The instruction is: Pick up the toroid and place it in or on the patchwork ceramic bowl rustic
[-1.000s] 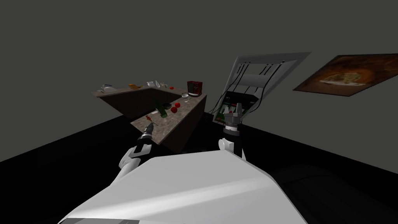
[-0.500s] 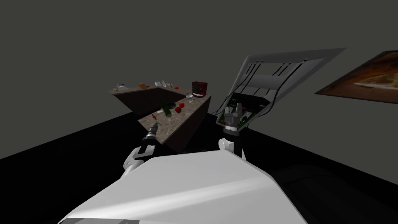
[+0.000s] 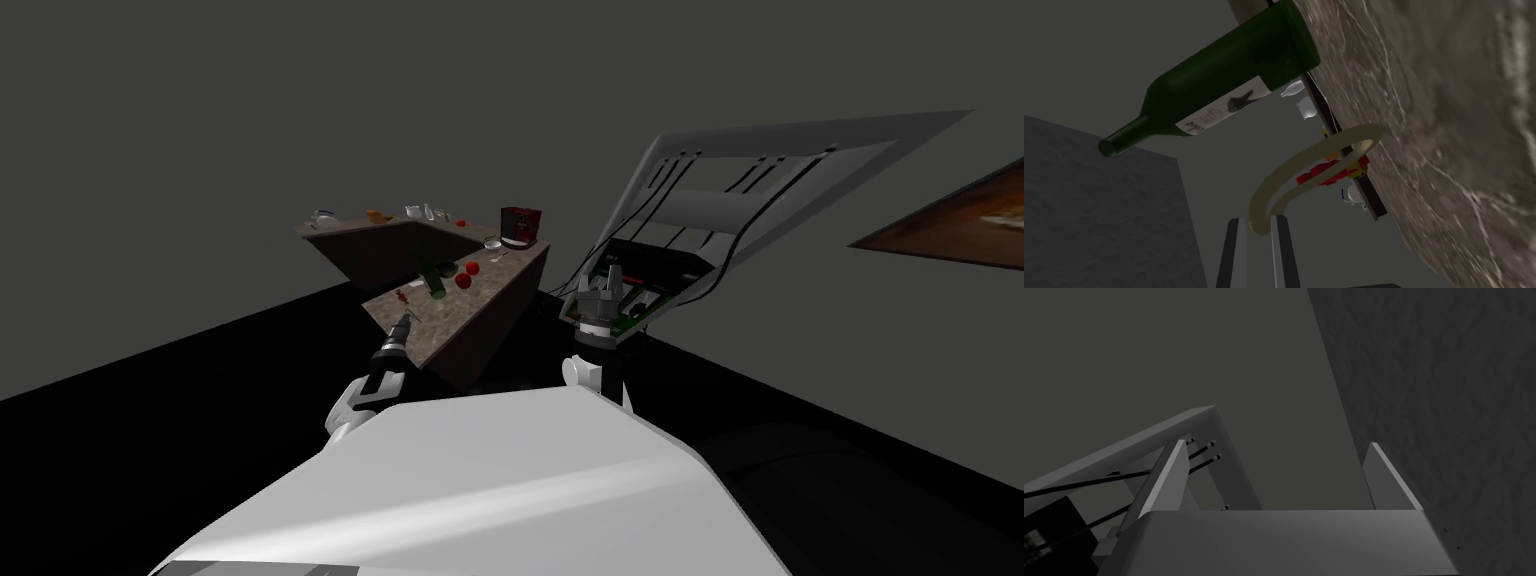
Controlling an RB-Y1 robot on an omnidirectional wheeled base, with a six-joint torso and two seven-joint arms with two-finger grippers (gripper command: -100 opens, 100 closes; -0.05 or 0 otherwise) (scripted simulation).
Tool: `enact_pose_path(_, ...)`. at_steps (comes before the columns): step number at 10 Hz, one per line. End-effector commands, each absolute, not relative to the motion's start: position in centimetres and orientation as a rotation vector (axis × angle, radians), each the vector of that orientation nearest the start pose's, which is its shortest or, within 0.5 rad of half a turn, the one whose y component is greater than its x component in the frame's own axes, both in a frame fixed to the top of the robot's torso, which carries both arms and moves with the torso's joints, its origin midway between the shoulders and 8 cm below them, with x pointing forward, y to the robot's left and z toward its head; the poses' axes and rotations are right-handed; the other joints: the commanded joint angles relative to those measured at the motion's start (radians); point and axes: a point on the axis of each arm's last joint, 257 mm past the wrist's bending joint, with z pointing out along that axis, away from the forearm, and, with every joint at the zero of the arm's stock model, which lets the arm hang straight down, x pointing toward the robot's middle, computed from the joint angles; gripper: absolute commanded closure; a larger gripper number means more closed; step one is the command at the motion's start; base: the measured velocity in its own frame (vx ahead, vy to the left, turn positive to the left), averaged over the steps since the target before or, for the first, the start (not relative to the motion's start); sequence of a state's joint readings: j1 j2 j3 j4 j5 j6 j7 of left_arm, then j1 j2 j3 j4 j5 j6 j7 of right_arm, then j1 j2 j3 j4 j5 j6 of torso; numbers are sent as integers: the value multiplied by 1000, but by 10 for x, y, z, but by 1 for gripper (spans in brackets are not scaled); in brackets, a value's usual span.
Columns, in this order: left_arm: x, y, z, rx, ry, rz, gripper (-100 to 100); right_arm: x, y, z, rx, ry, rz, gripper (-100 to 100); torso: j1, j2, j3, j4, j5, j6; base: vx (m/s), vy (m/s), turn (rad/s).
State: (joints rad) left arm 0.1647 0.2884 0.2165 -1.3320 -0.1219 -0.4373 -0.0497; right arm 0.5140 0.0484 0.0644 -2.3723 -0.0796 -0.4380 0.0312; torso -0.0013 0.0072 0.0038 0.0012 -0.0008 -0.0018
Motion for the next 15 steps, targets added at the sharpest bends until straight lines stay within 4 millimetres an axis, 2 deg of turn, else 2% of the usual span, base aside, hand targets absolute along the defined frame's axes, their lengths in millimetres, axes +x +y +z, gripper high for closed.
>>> enact_pose_path(1,455,434,-263,-892,1218,-755,100,335,-273,49,722,519,1388,0,0,0,0,0,0,0,-156,-76,102)
enact_pose_path(5,465,445,-240,-938,1089,-765,100,335,-273,49,723,518,1388,0,-12,5,3,2,-2,2,-134,-165,52)
enact_pose_path(7,471,461,-231,-980,1041,-750,100,335,-273,49,723,518,1388,0,-14,1,2,1,-3,3,-47,-204,-22)
enact_pose_path(12,479,502,-217,-1065,1001,-695,100,335,-273,49,723,519,1388,0,-9,-15,-8,-2,-1,4,86,-149,-53)
enact_pose_path(15,481,523,-212,-1105,1000,-662,100,335,-273,49,723,519,1387,0,-3,-13,-7,-2,0,3,75,-85,-51)
